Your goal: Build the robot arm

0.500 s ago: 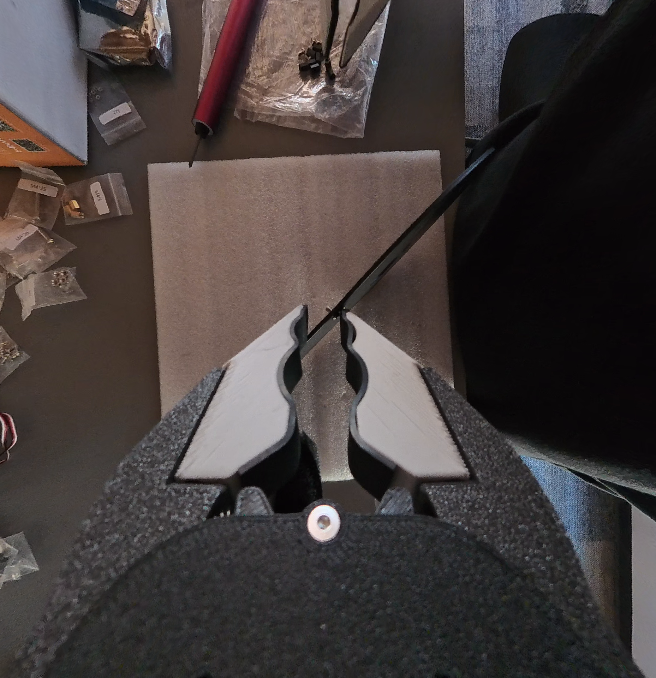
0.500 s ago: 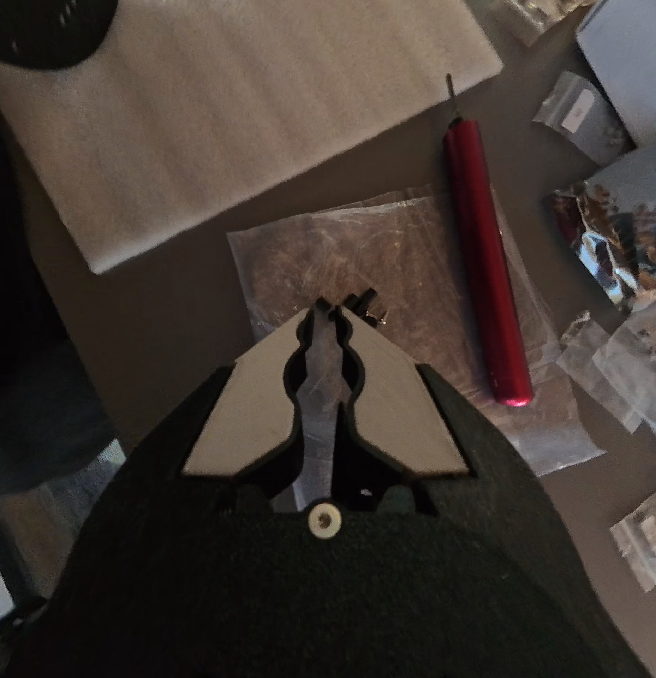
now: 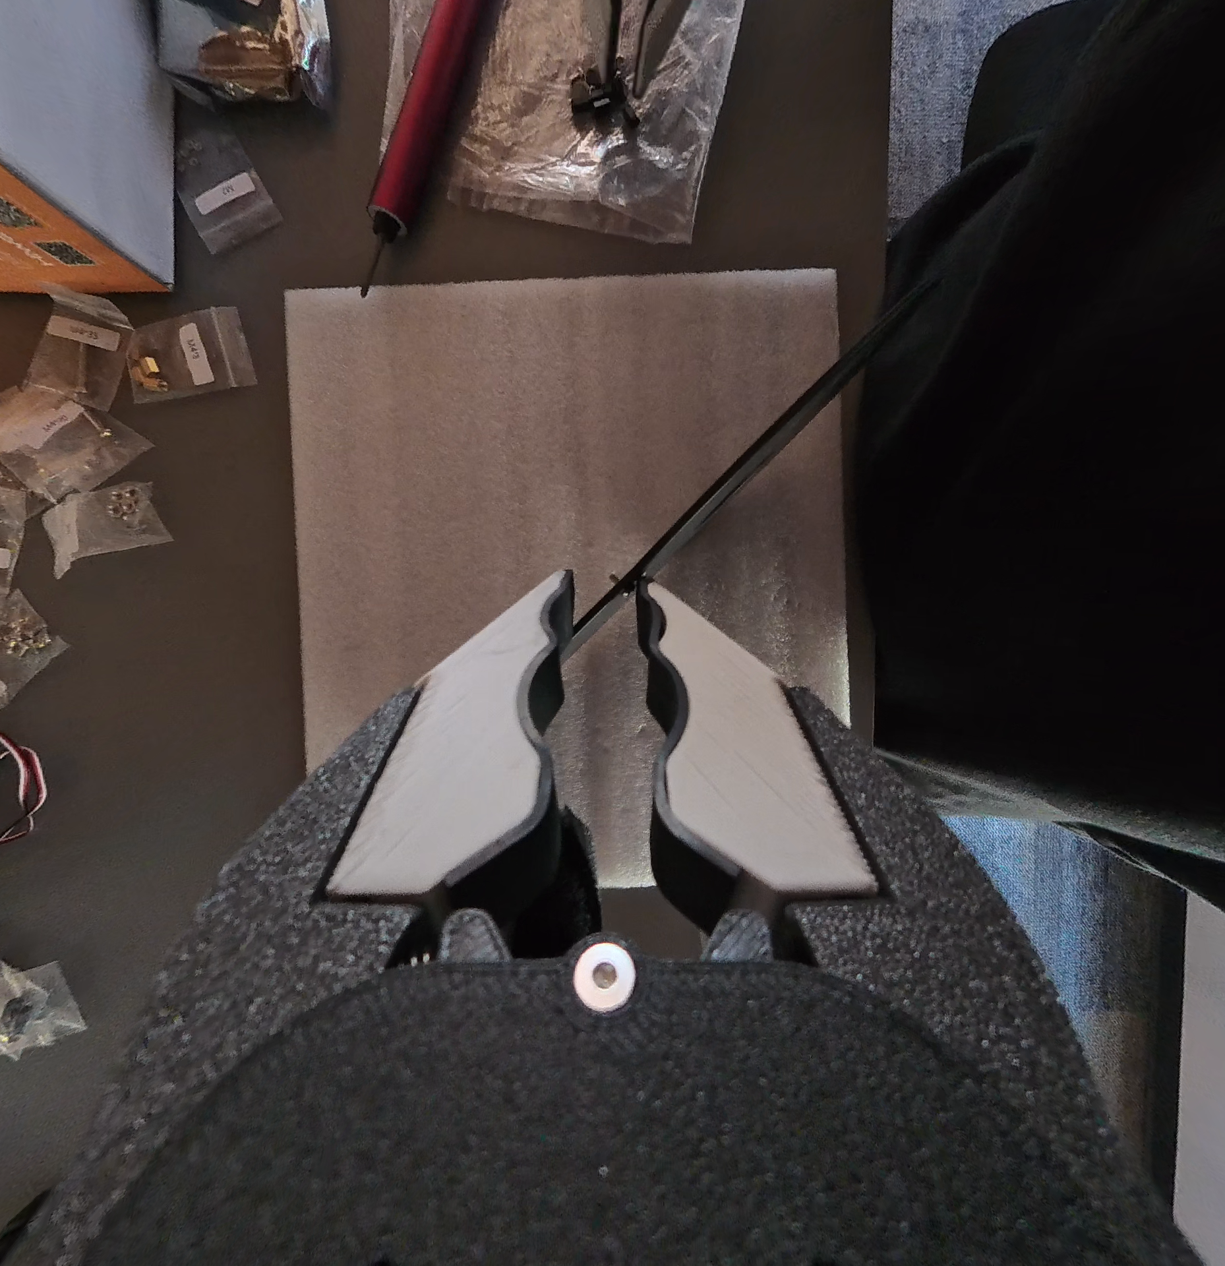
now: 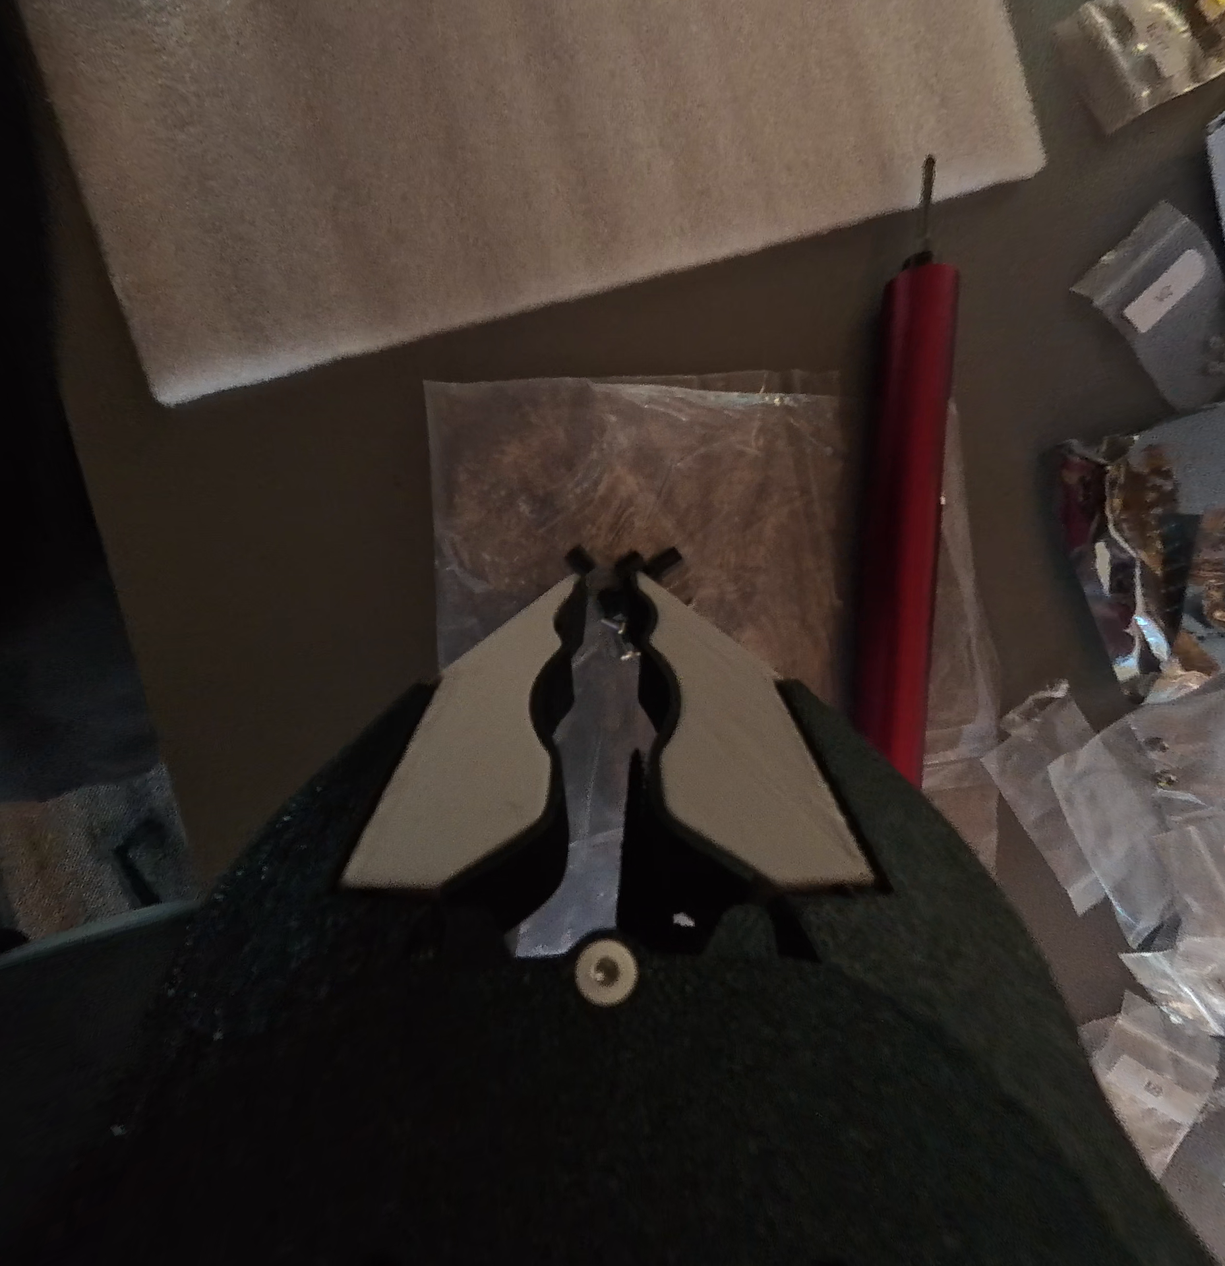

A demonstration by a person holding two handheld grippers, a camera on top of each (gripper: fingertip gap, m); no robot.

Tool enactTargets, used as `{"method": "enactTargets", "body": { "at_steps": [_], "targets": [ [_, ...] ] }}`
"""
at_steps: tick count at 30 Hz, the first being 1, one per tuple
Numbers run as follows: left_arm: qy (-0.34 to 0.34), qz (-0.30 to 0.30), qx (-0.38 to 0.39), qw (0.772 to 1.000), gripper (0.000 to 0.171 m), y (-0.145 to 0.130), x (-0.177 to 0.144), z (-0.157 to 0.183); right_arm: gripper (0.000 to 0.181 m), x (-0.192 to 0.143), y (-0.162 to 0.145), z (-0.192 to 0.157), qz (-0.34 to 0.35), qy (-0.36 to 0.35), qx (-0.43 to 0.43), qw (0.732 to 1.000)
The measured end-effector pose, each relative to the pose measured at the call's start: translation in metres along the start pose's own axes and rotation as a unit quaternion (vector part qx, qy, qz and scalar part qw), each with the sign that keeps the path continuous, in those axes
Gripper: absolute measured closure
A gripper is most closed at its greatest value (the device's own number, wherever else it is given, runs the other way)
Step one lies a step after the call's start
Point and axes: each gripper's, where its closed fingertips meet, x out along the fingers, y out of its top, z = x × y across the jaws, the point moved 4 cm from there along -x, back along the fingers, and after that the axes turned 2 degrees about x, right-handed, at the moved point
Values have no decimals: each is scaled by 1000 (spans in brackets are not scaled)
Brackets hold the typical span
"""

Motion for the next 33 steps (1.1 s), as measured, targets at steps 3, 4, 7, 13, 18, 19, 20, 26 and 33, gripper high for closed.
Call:
{"method": "enactTargets", "body": {
  "at_steps": [3, 4, 7, 13, 18, 19, 20, 26, 33],
  "targets": [
    [4, -2, 0, 1000, 153, 1, 1, -1, 170, 1, -7, 2, -17, 0, -5, 1000],
    [4, -3, -1, 1000, 153, 1, 1, -1, 171, -1, -7, 2, -13, 1, -3, 1000],
    [7, -2, -4, 1000, 153, 1, 1, -1, 172, -2, -9, 2, -9, 3, -2, 1000],
    [10, 1, -10, 1000, 153, -1, -1, 2, 173, 2, -6, -1, -1, 12, -5, 1000],
    [11, 1, -10, 1000, 153, -1, 0, 1, 174, 1, -4, -4, 5, -9, -13, 1000],
    [11, 2, -10, 1000, 153, -1, 0, 1, 174, 0, -4, -5, 9, -8, -5, 1000],
    [12, 3, -11, 1000, 153, -1, 0, 1, 173, -1, -3, -7, 13, -7, 4, 1000],
    [12, 7, -14, 1000, 153, -1, 0, 1, 172, 2, -8, -6, 27, -18, 36, 999],
    [9, 10, -16, 1000, 153, -1, 0, 1, 176, 6, -6, -10, 24, -7, 28, 999]
  ]
}}
